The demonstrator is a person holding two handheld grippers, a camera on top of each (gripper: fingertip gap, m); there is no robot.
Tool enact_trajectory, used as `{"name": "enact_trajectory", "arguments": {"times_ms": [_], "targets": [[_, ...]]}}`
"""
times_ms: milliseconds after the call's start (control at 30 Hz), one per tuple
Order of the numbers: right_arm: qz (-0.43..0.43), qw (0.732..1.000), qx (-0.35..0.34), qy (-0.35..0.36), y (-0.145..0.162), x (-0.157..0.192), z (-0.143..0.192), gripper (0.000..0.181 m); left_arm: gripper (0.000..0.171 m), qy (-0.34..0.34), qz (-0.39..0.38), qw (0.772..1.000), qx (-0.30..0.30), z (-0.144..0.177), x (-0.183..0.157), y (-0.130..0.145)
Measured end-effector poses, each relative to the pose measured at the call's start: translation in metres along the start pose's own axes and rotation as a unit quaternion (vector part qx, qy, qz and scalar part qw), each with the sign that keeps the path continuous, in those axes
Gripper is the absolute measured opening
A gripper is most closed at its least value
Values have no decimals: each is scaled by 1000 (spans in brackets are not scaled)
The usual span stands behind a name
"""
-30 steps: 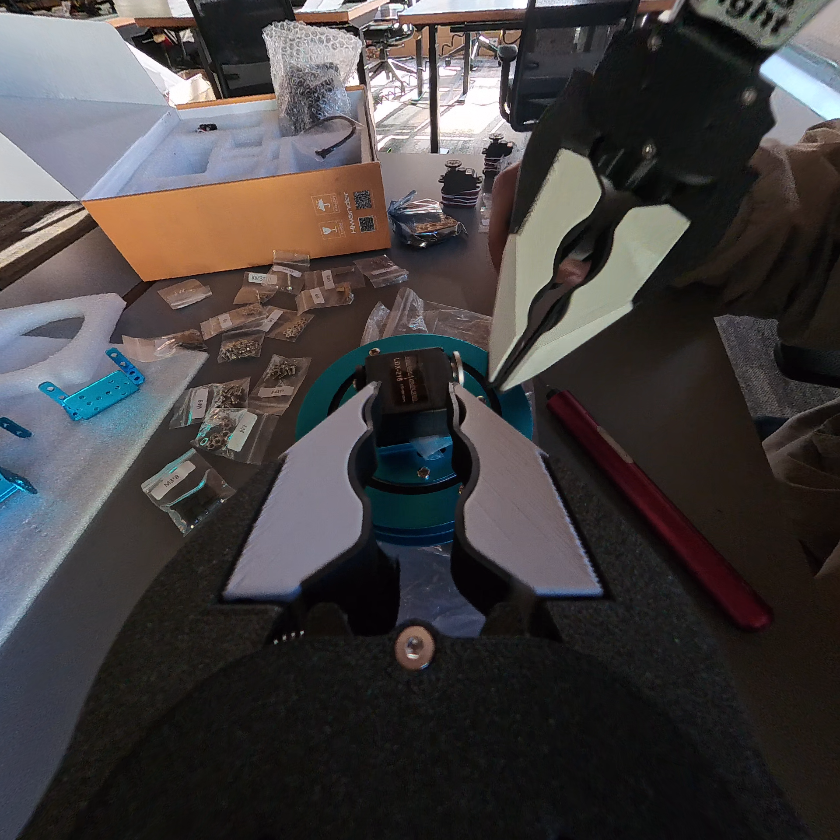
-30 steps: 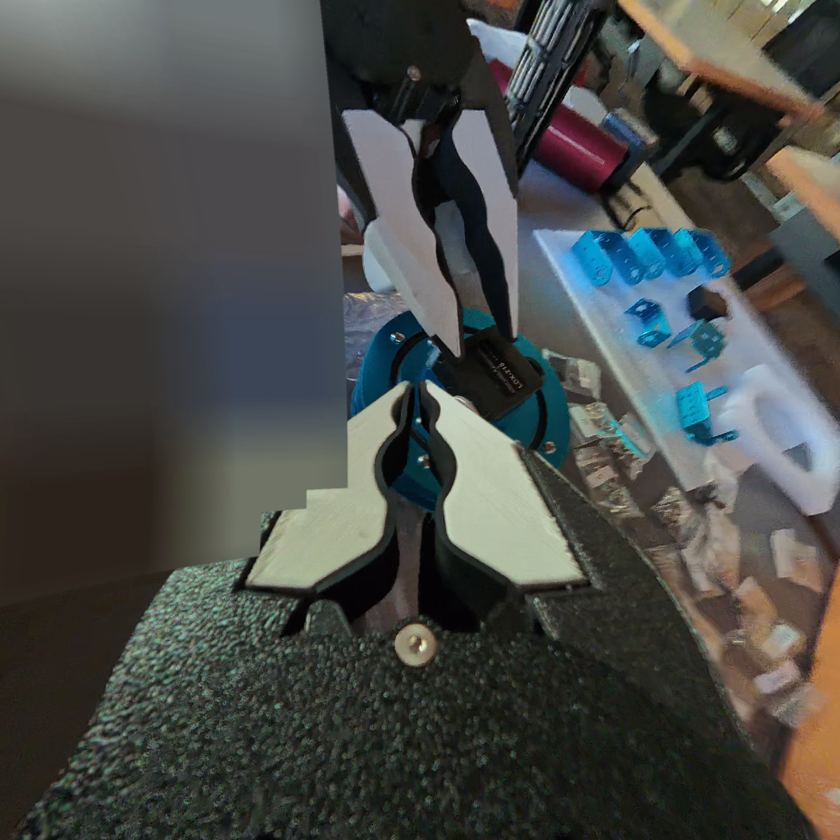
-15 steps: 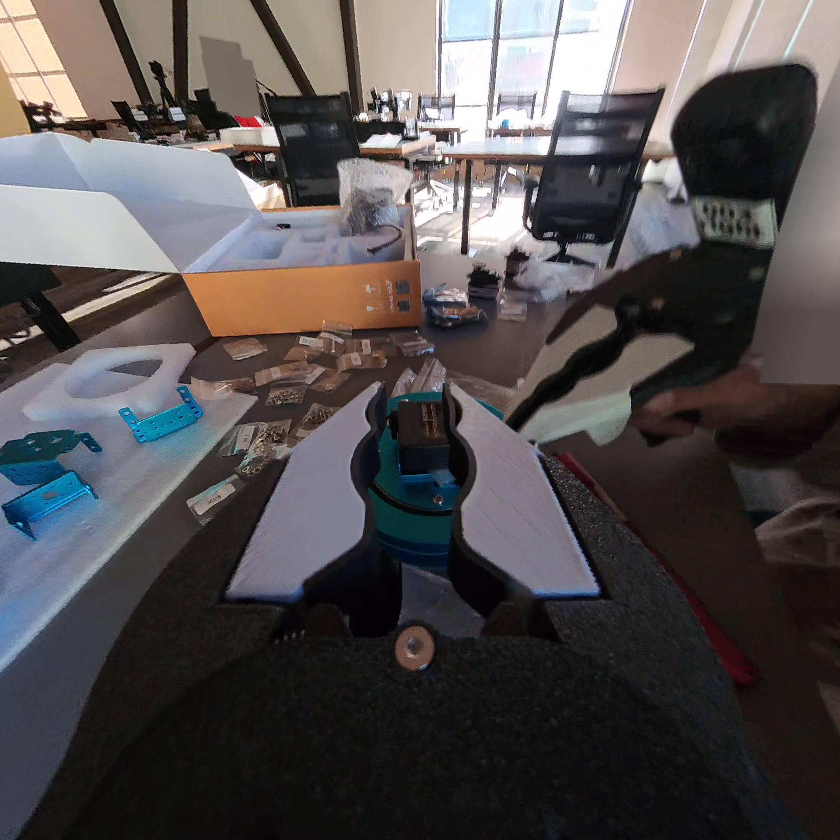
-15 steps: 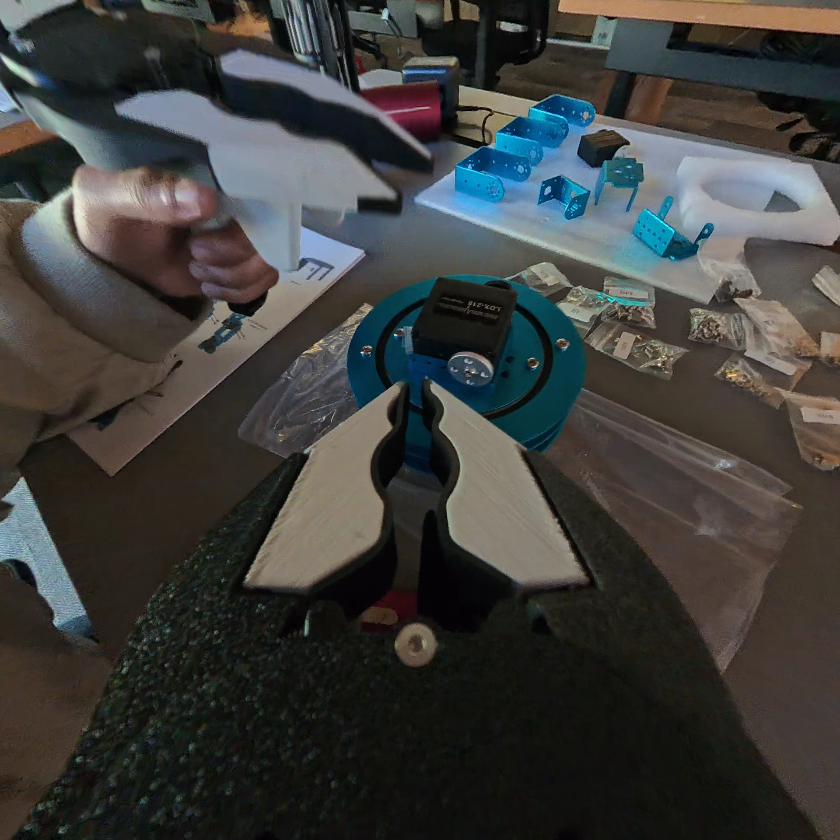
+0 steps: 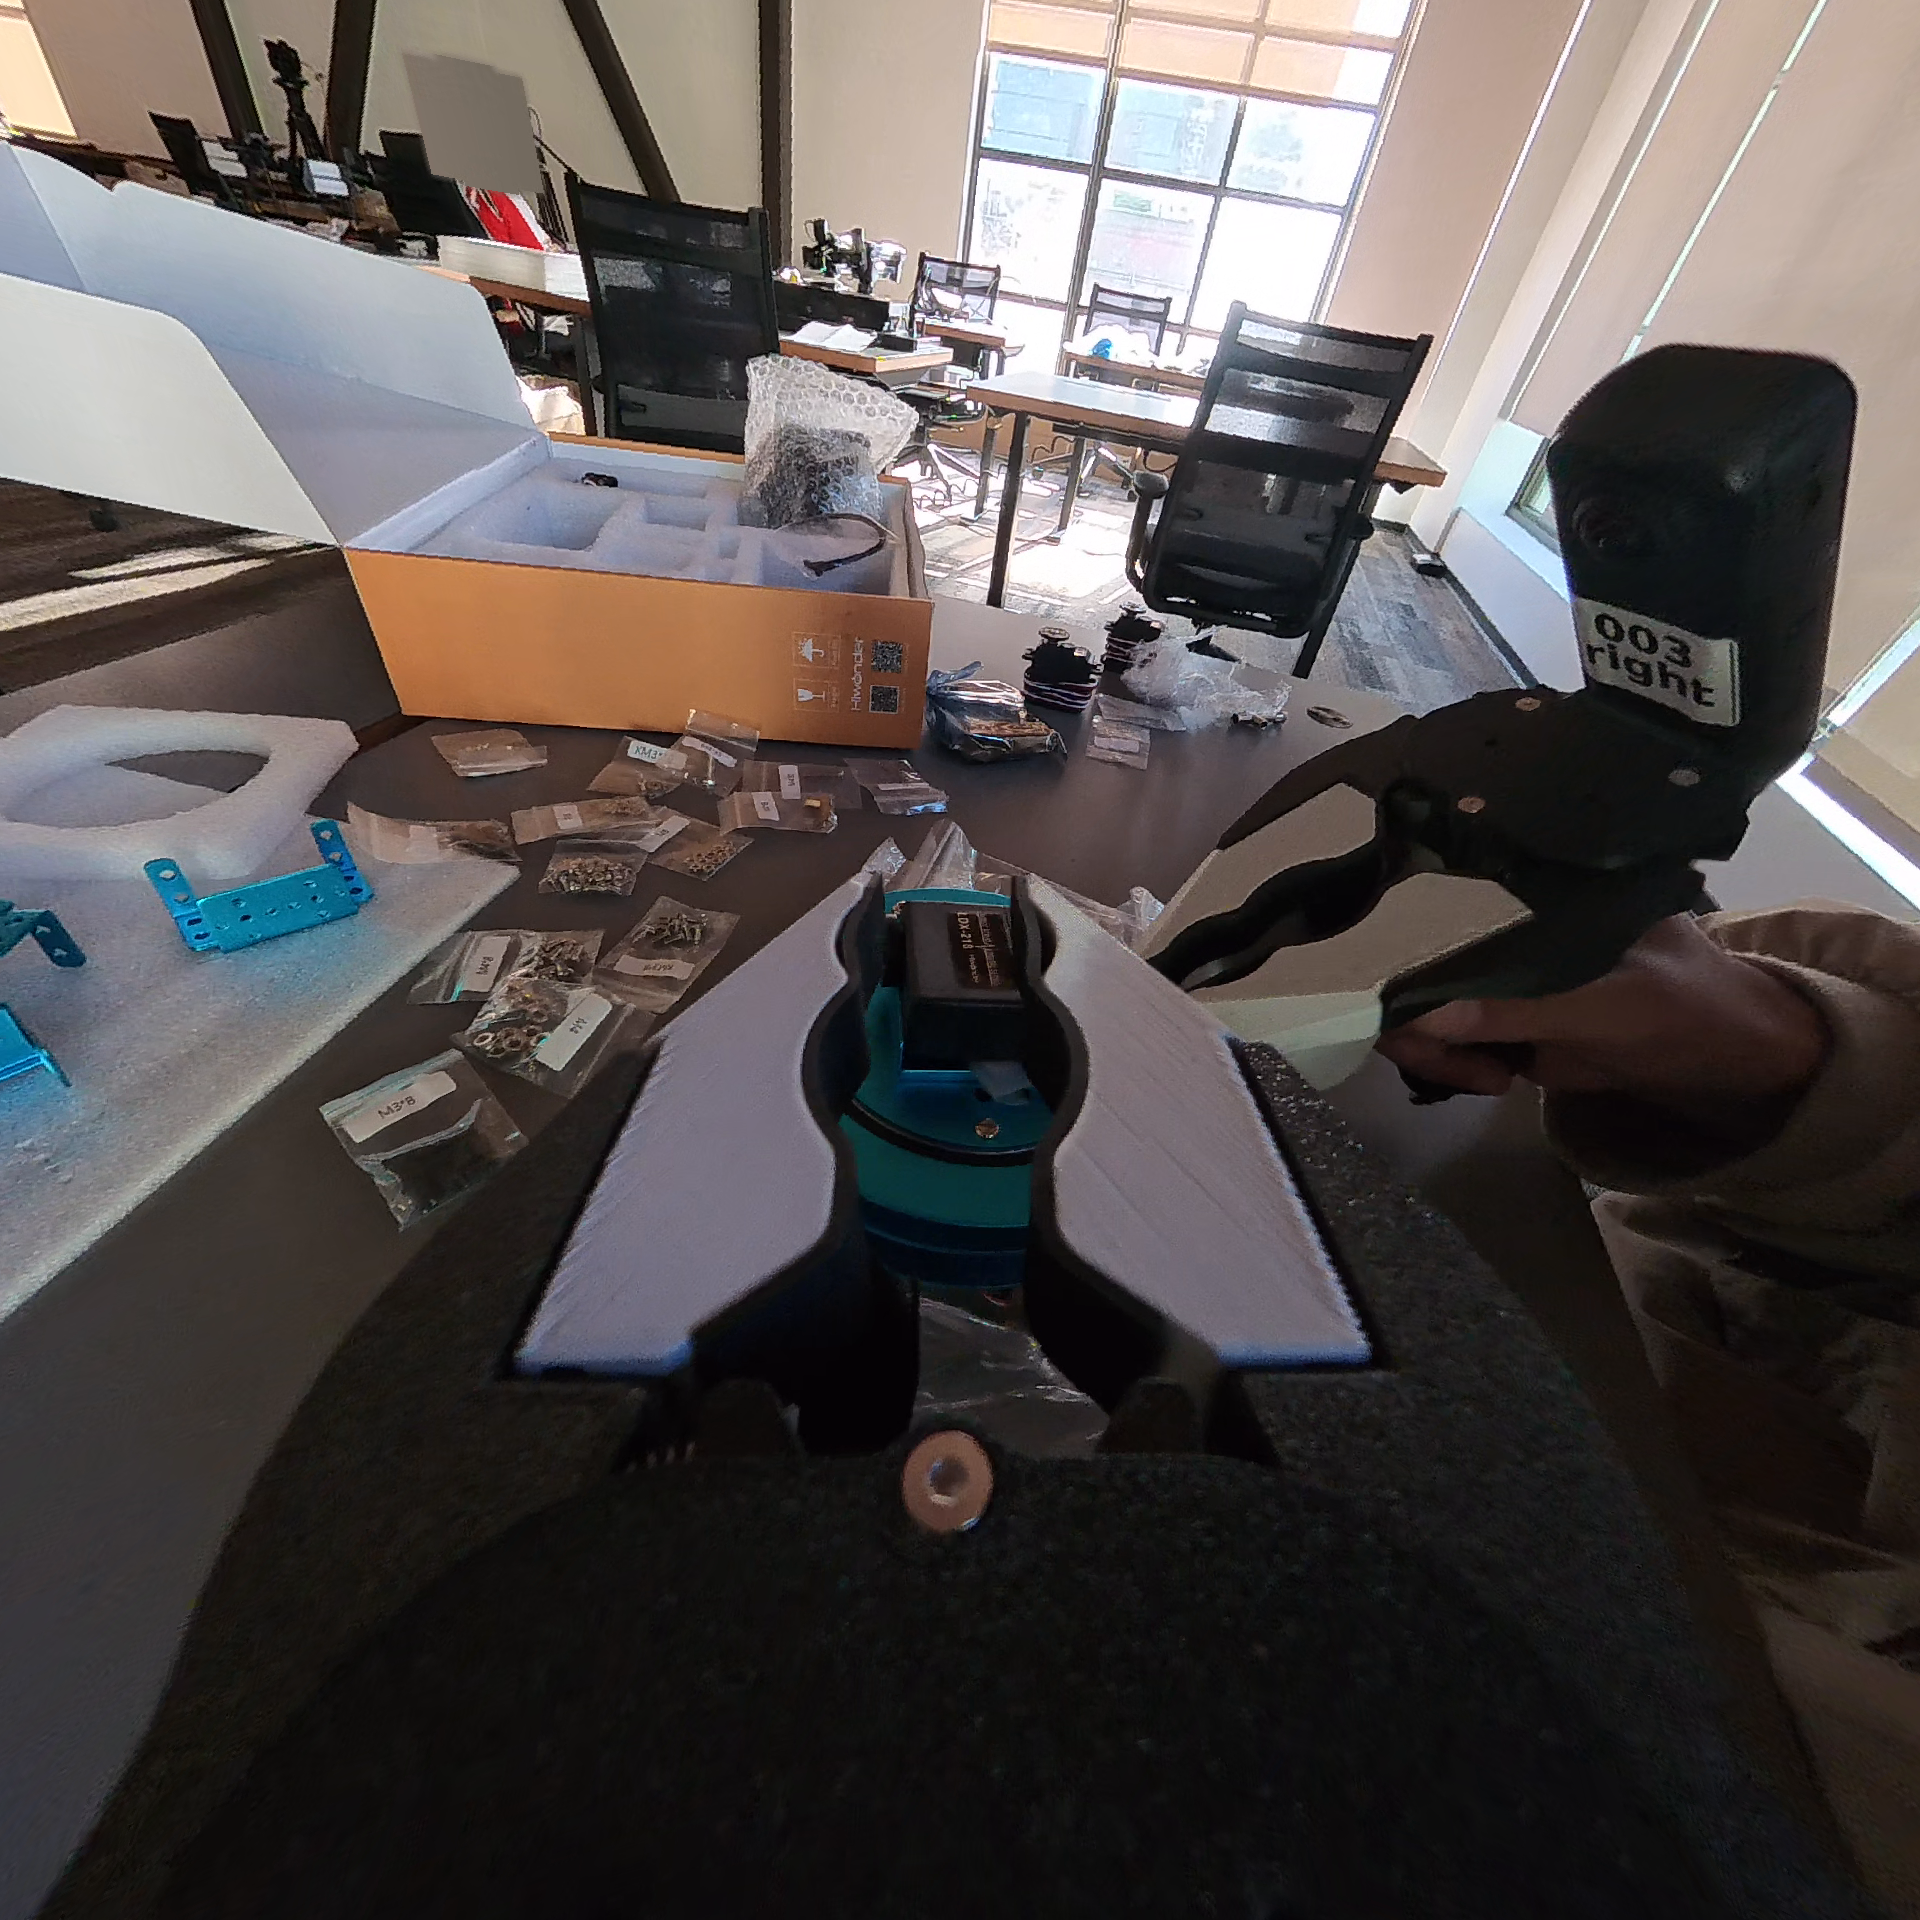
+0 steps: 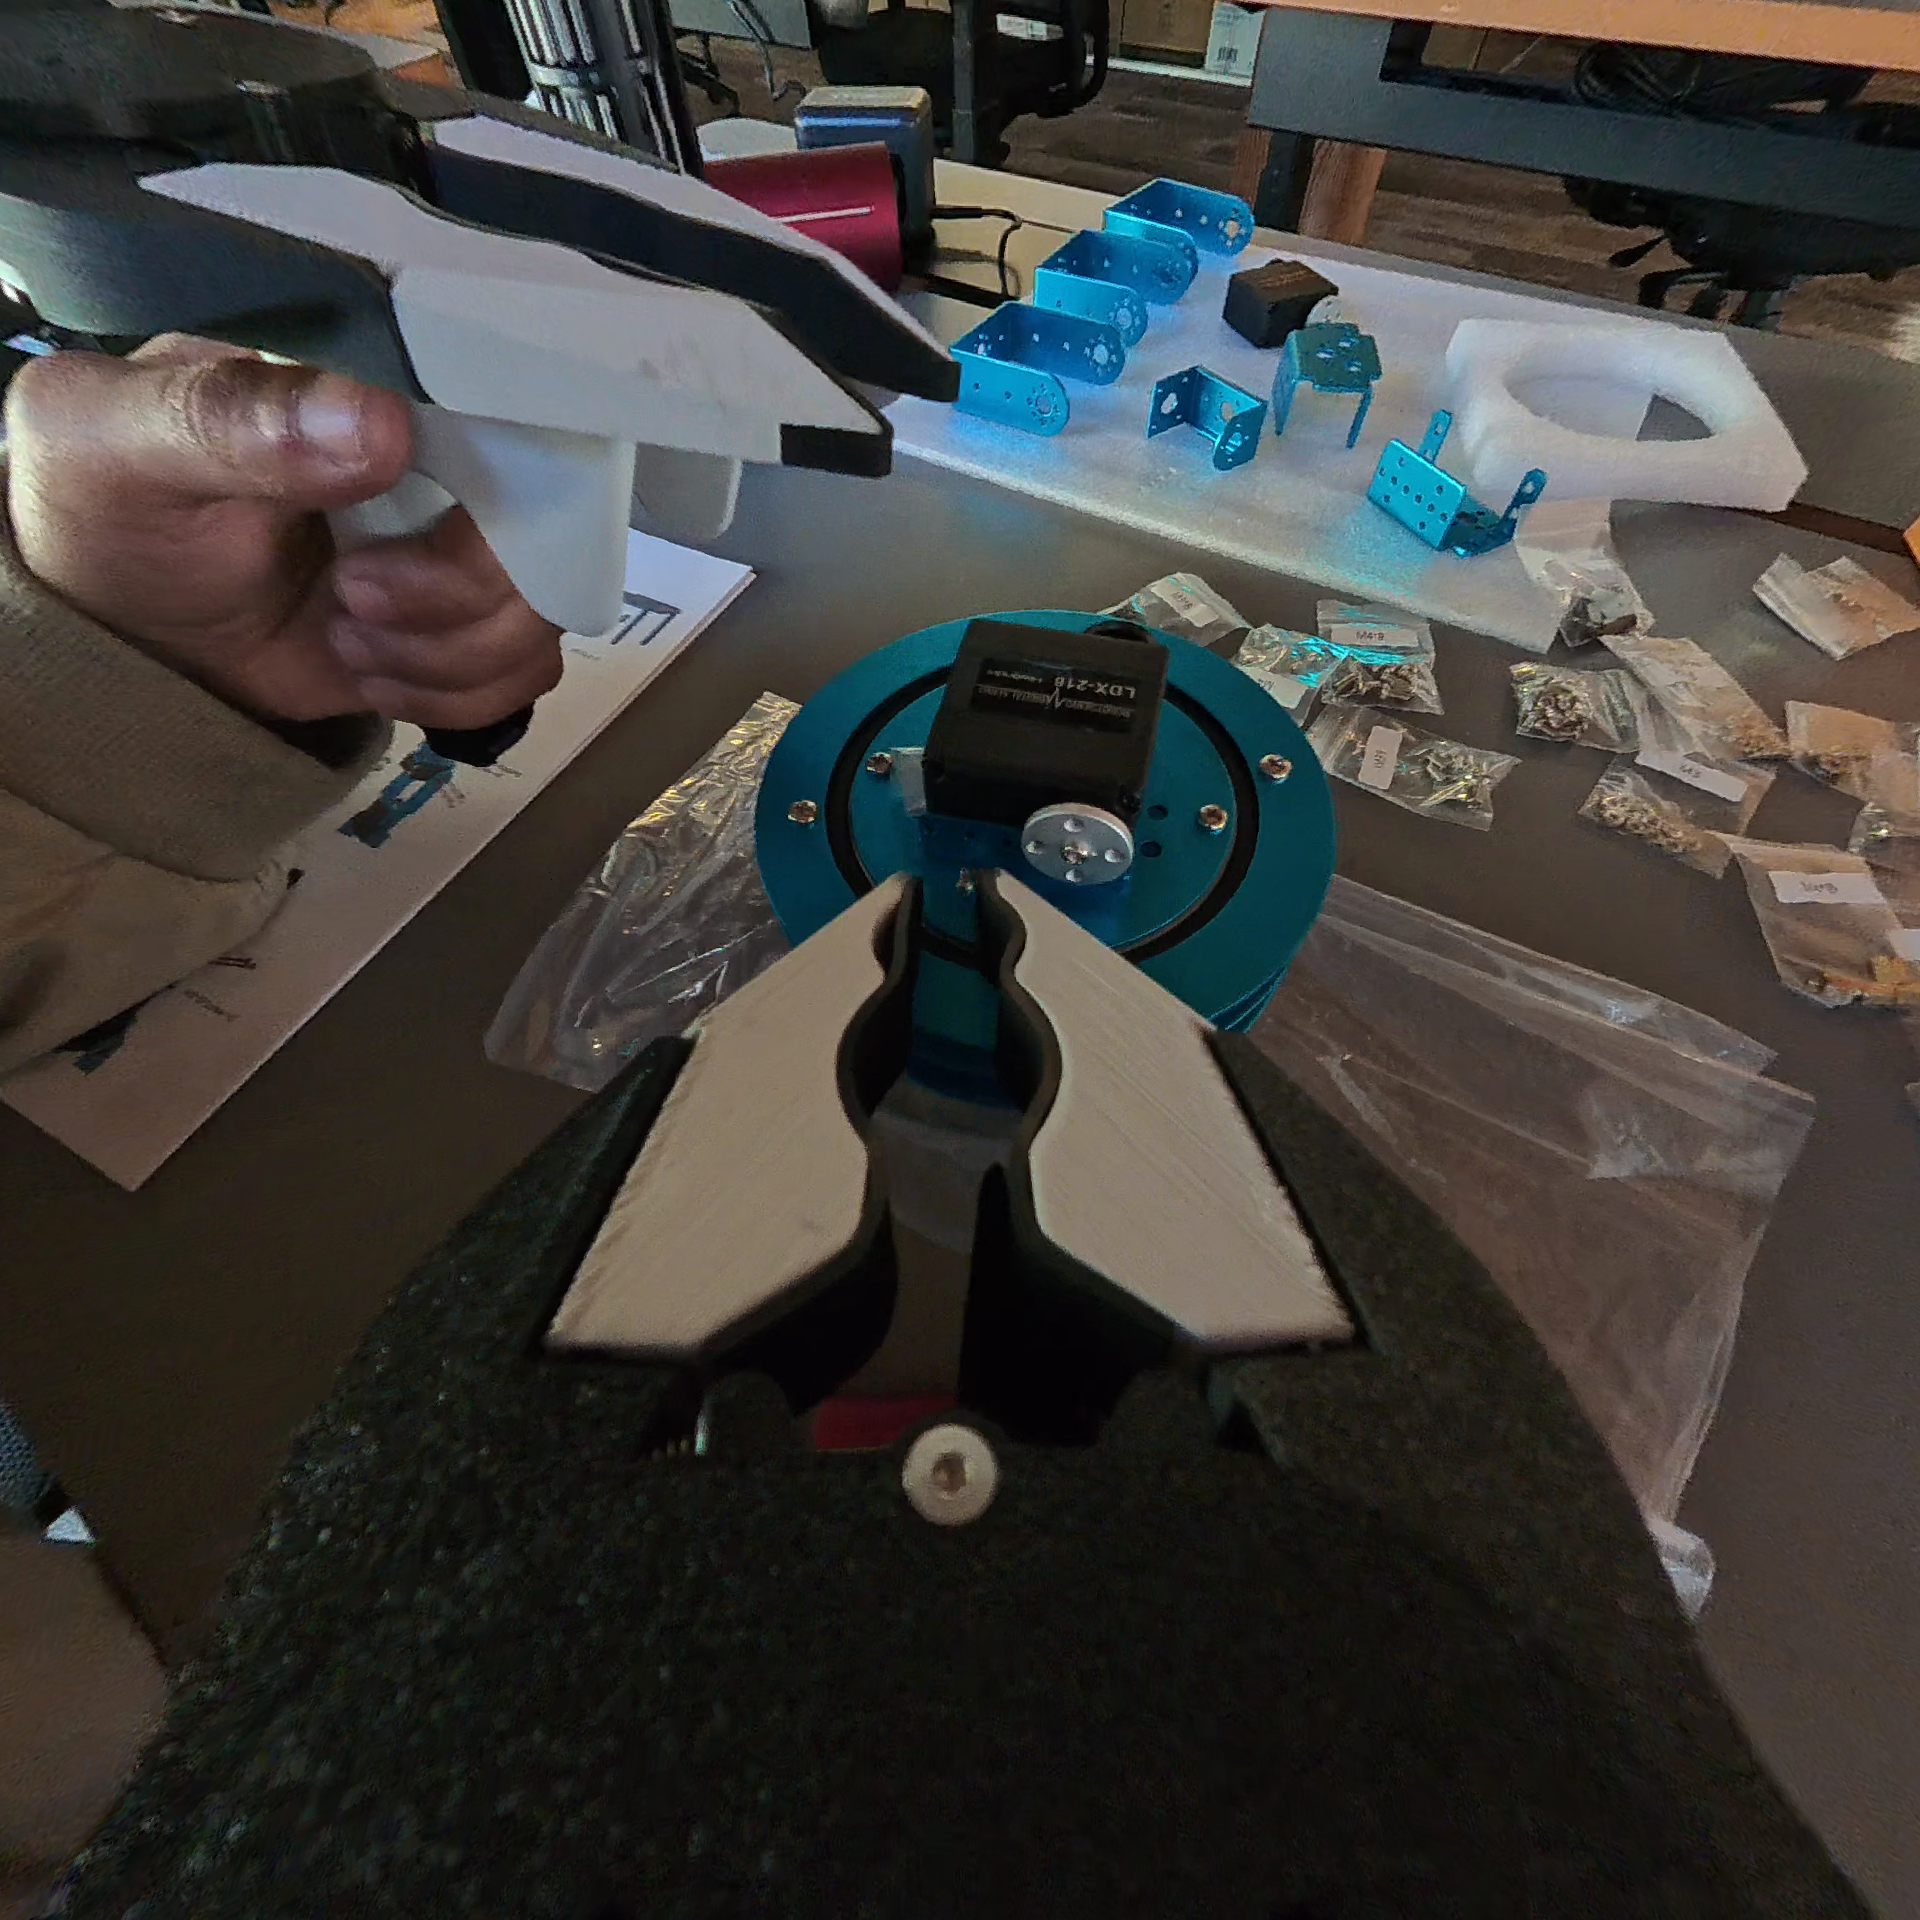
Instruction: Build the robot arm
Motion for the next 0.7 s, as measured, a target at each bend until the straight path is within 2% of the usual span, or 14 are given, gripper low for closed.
{"name": "enact_trajectory", "arguments": {"times_ms": [200,233,333,467,533,567,633,700], "targets": [[4,1000,-2,2,0,-1,-4,6,22,5,4,1000,5,-1,-1,3],[4,1000,-2,-5,0,0,-4,1,22,6,2,1000,7,-2,-1,3],[6,1000,-13,1,0,-3,1,0,23,2,-19,1000,18,-2,-3,4],[-109,988,-59,-90,-12,-10,16,0,20,8,-57,998,34,-3,-12,7],[-199,961,-79,-176,-21,-12,24,0,19,32,-79,996,38,-4,-23,9],[-248,939,-83,-223,-26,-13,27,0,18,46,-89,994,39,-5,-31,10],[-337,878,-64,-334,-32,-13,33,0,19,82,-104,991,34,-5,-47,10],[-396,823,-56,-402,-38,-16,38,0,18,107,-118,987,22,-4,-60,8]]}}
Point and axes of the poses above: each gripper's, where its closed fingertips meet, z back along the fingers, y out of its underside, x = y × z across the jaws, the point moved 5 cm from there along z, back along the fingers, and after that the axes turned 4 degrees about -x, right-handed, at the moved point
